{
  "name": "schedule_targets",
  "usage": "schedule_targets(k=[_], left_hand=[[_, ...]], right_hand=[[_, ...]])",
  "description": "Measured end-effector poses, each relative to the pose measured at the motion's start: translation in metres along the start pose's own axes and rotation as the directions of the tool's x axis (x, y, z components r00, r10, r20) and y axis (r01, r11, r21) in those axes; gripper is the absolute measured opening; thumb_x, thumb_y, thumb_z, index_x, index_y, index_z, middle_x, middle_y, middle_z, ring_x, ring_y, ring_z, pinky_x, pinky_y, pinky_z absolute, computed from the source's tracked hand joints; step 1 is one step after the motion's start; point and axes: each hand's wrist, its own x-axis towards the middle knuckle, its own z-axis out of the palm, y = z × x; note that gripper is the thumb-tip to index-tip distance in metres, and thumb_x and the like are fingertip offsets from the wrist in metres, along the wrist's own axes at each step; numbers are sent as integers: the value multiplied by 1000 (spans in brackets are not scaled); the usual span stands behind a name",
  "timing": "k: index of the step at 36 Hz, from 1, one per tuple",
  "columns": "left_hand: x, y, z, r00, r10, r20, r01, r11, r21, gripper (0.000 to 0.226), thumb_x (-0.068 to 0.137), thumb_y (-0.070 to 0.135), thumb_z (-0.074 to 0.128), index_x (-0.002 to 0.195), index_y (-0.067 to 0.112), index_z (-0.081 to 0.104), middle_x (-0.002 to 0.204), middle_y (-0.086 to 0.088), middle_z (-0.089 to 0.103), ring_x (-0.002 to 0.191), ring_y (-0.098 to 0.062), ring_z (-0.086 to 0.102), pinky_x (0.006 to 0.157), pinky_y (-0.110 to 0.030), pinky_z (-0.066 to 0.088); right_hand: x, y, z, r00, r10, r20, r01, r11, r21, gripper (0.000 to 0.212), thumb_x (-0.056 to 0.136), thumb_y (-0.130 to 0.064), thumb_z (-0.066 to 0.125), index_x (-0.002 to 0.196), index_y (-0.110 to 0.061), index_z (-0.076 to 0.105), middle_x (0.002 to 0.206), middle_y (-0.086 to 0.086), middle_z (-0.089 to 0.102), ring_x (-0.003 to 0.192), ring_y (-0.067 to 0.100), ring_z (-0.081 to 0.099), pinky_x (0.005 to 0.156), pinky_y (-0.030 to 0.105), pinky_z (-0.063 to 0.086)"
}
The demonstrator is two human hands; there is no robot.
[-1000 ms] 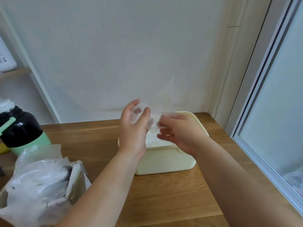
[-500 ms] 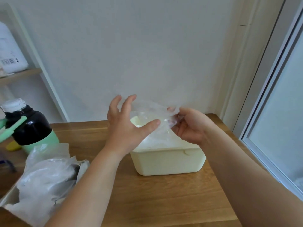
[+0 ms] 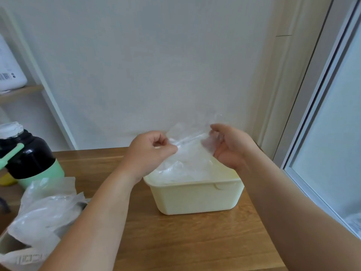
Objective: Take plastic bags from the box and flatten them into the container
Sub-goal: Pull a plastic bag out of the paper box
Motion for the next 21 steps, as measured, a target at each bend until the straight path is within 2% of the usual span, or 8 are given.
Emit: schedule_targets(k=[3, 5, 10, 13, 15, 17, 19, 21], left_hand=[[-4, -1, 4, 998, -2, 64, -1, 998, 55, 25, 71, 26, 82, 67, 22, 58, 62, 15, 58, 62, -6, 54, 63, -24, 43], [-7, 2, 4, 993, -41, 107, 35, 998, 55, 28, 69, 34, 84, 82, 24, 60, 75, 13, 64, 71, -4, 60, 68, -22, 44], [-4, 7, 2, 950, -182, 252, 178, 983, 42, 99, 54, 82, 68, 138, 35, 44, 114, 17, 60, 106, -2, 58, 91, -25, 43], [-1, 8, 10, 938, -246, 244, 284, 949, -138, 114, 52, 87, 63, 146, 31, 33, 132, 14, 53, 112, -11, 59, 101, -36, 45], [0, 5, 14, 947, -209, 246, 272, 926, -260, 89, 61, 71, 71, 132, 22, 52, 122, 9, 65, 107, -15, 65, 98, -41, 50], [2, 3, 19, 970, -160, 181, 210, 930, -302, 52, 74, 46, 72, 112, 12, 65, 101, 4, 72, 95, -15, 68, 88, -33, 54], [7, 0, 18, 979, -200, 49, 204, 911, -359, 31, 84, 30, 71, 101, 5, 67, 84, -1, 65, 79, -15, 61, 70, -22, 50], [14, -2, 13, 965, -256, -62, 201, 867, -457, 13, 86, 23, 70, 88, 11, 65, 71, -5, 56, 66, -15, 54, 59, -23, 46]], right_hand=[[0, 2, 5, 997, -31, -65, 32, 999, 6, 19, 95, -11, 54, 76, -8, 54, 64, 2, 51, 49, 16, 53, 46, 25, 53], [-1, 3, 6, 985, -98, -139, 87, 993, -82, 14, 96, -13, 54, 83, -9, 55, 73, 3, 52, 55, 16, 51, 46, 24, 54], [-1, 8, 4, 971, -224, -83, 186, 927, -324, 13, 98, -21, 50, 89, -17, 58, 64, -2, 49, 42, 7, 37, 38, 14, 35], [-5, 9, 6, 977, -207, 43, 202, 857, -474, 15, 99, -26, 50, 89, -18, 57, 61, -4, 50, 31, 3, 35, 30, 13, 25], [-8, 8, 7, 982, -154, 105, 186, 835, -517, 19, 99, -26, 51, 84, -16, 56, 53, -4, 50, 27, 4, 33, 29, 12, 22], [-8, 6, 8, 985, -120, 124, 169, 822, -545, 24, 98, -25, 53, 77, -15, 56, 48, -6, 48, 28, 5, 33, 31, 13, 22], [-6, 3, 6, 987, -112, 116, 159, 802, -576, 23, 96, -23, 55, 74, -16, 57, 50, -5, 48, 31, 5, 34, 34, 14, 22], [-5, -2, 3, 991, -86, 102, 132, 749, -650, 24, 95, -23, 57, 71, -16, 56, 44, -7, 45, 29, 5, 33, 34, 12, 20]])
